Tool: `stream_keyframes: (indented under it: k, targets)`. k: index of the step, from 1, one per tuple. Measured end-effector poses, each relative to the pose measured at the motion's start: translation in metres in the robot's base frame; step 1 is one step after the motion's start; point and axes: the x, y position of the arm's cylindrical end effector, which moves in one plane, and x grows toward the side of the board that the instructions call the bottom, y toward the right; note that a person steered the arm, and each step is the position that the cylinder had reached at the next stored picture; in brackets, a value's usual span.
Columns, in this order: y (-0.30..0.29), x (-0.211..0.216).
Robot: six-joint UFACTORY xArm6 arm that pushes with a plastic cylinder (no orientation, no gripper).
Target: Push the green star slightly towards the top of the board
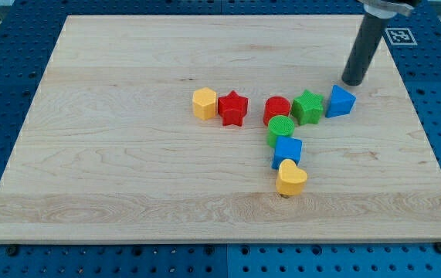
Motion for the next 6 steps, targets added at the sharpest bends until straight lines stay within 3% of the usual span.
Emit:
stream_keyframes:
  k: [1,2,4,5,6]
  targets:
    - [0.05,0.012]
    - [0.058,0.024]
    - [0.078,0.127]
    - [0.036,0.148]
    - [-0.03,0.139]
